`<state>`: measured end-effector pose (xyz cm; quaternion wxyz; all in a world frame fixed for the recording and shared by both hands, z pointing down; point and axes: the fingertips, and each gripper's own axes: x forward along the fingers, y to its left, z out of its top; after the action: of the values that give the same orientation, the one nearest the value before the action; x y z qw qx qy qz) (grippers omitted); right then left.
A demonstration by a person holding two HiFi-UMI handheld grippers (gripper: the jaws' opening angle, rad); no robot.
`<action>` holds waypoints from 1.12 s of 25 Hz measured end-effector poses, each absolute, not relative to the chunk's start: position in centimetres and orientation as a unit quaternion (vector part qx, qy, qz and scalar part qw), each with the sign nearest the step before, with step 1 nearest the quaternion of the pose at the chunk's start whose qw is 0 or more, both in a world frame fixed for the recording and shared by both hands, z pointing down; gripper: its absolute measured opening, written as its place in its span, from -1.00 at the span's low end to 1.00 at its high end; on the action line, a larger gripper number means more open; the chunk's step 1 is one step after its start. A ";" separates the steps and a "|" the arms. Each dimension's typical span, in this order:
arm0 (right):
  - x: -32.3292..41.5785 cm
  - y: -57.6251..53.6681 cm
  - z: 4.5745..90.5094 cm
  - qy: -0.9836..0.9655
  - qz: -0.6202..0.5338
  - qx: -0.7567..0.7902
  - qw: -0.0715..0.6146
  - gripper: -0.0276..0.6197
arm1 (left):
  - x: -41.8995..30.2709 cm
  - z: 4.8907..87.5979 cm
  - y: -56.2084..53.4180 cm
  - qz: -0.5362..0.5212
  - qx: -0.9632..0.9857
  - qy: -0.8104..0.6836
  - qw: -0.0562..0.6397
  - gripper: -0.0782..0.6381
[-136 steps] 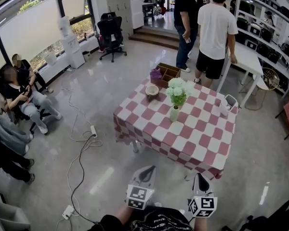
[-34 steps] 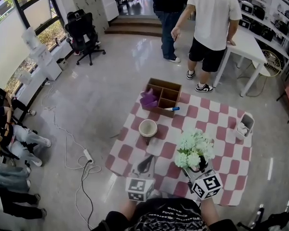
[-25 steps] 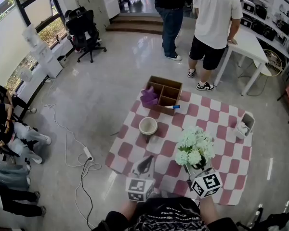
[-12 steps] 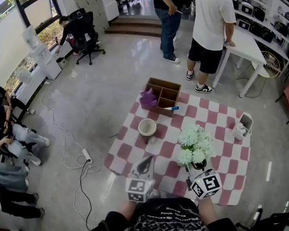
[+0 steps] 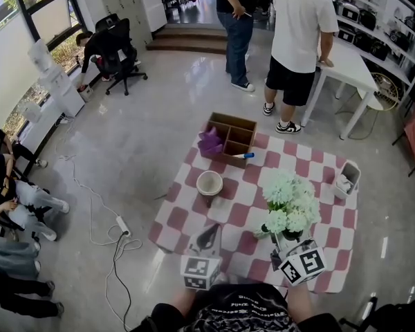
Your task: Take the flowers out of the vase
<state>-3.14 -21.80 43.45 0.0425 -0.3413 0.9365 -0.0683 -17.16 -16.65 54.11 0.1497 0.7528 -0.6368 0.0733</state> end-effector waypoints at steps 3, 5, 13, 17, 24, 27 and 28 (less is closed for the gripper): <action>-3.0 -21.7 42.0 0.936 -0.057 -0.343 0.048 -0.53 | -17.0 54.3 -16.6 0.076 0.755 -0.633 0.151 -0.75; -2.9 -21.6 41.1 0.936 -0.048 -0.343 0.054 -0.54 | -16.9 54.6 -16.5 0.076 0.757 -0.631 0.152 -0.75; -2.1 -21.1 38.1 0.932 -0.047 -0.345 0.102 -0.55 | -16.9 54.1 -16.5 0.073 0.759 -0.630 0.148 -0.75; -1.4 -20.9 36.8 0.928 -0.045 -0.348 0.122 -0.56 | -16.6 54.1 -16.5 0.074 0.763 -0.626 0.145 -0.75; 0.0 -20.6 35.0 0.922 -0.037 -0.357 0.143 -0.57 | -16.0 53.9 -16.6 0.075 0.771 -0.616 0.140 -0.75; 0.6 -20.5 34.8 0.919 -0.032 -0.367 0.138 -0.58 | -15.7 53.8 -16.7 0.076 0.775 -0.612 0.138 -0.75; 0.9 -20.5 34.8 0.917 -0.031 -0.374 0.132 -0.58 | -15.6 53.8 -16.7 0.076 0.776 -0.610 0.138 -0.75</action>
<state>0.89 -20.52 34.77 0.1323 -0.3740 0.9174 -0.0307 -15.59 -16.69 53.78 0.1379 0.7764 -0.6103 0.0762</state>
